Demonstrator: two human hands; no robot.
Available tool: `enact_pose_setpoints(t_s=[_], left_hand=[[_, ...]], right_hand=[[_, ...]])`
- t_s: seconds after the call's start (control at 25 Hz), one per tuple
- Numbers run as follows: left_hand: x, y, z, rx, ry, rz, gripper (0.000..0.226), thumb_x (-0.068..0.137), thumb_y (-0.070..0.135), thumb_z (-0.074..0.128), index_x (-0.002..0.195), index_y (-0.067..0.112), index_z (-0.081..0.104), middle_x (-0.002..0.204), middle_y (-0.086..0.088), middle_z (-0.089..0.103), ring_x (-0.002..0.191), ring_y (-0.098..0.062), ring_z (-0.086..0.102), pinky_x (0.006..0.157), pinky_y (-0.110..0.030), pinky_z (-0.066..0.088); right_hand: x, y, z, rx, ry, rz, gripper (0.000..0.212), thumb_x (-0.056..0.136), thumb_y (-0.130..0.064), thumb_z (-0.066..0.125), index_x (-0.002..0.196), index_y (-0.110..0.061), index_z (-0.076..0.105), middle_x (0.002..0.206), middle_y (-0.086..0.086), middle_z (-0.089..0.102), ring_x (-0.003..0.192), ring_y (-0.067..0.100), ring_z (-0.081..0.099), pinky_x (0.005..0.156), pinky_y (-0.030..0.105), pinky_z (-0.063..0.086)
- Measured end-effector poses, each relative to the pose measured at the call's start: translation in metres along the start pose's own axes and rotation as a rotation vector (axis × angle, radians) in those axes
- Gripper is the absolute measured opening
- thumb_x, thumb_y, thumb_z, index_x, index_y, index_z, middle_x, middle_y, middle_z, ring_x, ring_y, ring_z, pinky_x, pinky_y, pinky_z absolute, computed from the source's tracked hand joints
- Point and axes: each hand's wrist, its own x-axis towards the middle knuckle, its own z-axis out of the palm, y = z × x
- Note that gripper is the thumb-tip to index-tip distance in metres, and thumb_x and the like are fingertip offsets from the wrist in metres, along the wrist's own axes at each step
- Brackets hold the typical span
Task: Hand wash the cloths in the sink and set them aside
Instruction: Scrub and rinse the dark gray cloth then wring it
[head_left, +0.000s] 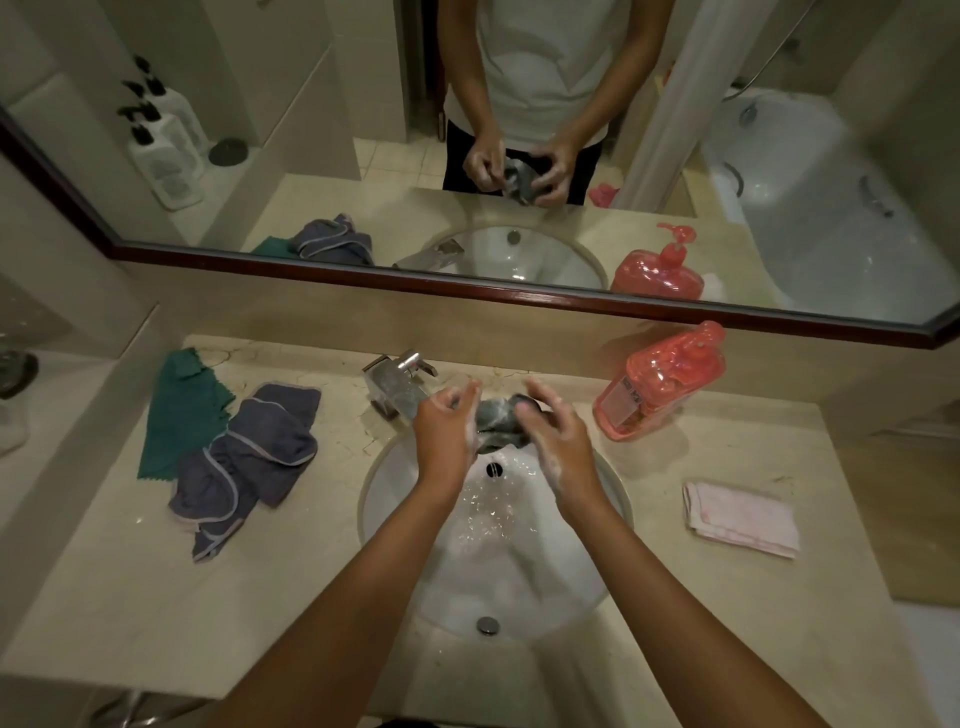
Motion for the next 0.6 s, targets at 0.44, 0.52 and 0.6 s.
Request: enact_pose_setpoints(t_s=[0.44, 0.52, 0.6], left_hand=[[-0.017, 0.034, -0.008, 0.084, -0.448, 0.110, 0.034, 0.086, 0.057, 0.064, 0.092, 0.025, 0.070, 0.079, 0.011, 0.075, 0.074, -0.007, 0.072, 0.062, -0.019, 0.054], [-0.020, 0.035, -0.012, 0.105, -0.583, 0.137, 0.015, 0.087, 0.040, 0.074, 0.094, 0.027, 0.070, 0.076, 0.015, 0.075, 0.063, 0.001, 0.069, 0.054, -0.011, 0.049], [-0.020, 0.036, -0.018, 0.156, -0.692, 0.116, 0.013, 0.086, 0.028, 0.078, 0.094, 0.021, 0.071, 0.074, 0.008, 0.075, 0.057, -0.001, 0.065, 0.051, -0.014, 0.047]], right_hand=[[-0.001, -0.034, -0.021, -0.028, 0.110, -0.019, 0.015, 0.095, -0.021, 0.067, 0.081, -0.017, 0.069, 0.079, 0.005, 0.070, 0.068, 0.015, 0.064, 0.058, 0.025, 0.051], [0.002, -0.043, -0.026, 0.193, 0.171, 0.102, 0.015, 0.096, -0.022, 0.066, 0.088, -0.010, 0.069, 0.086, 0.012, 0.073, 0.074, 0.023, 0.070, 0.062, 0.030, 0.057], [0.002, -0.050, -0.032, 0.299, 0.178, 0.150, 0.013, 0.095, -0.023, 0.068, 0.089, -0.012, 0.067, 0.081, 0.008, 0.073, 0.072, 0.021, 0.072, 0.058, 0.030, 0.057]])
